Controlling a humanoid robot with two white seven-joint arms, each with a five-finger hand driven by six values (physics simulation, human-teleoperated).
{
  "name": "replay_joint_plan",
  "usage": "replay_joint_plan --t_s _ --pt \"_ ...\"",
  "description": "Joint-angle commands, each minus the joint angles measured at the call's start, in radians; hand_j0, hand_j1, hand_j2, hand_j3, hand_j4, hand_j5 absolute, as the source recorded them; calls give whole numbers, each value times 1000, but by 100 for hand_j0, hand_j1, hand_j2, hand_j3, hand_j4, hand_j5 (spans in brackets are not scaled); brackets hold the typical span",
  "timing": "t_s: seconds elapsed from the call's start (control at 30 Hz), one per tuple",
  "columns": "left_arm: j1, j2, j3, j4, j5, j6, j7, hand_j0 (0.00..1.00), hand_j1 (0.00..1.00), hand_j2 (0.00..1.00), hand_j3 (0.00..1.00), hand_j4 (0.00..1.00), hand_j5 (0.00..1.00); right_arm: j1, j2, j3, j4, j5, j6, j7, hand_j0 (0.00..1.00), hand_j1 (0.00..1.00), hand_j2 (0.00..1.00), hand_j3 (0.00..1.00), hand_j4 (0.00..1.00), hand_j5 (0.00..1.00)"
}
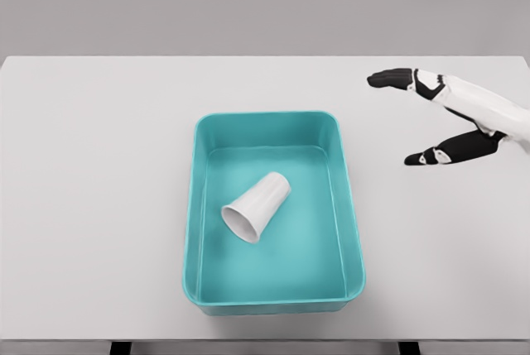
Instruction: Put the paper cup into the basket with your right arm
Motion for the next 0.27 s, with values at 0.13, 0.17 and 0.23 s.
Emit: replay_joint_plan --t_s 0.13,0.17,0.23 --pt "0 0 0 0 0 -3 1 100 100 100 100 100 100 -12 4 -23 -10 -10 10 0 100 100 100 100 100 100" --pt "0 0 0 0 0 -3 0 100 100 100 100 100 100 -12 2 -23 -10 -10 10 0 100 100 100 100 100 100" --pt "0 0 0 -1 1 -3 0 100 100 100 100 100 100 -14 1 -25 -10 -8 10 0 100 100 100 100 100 100"
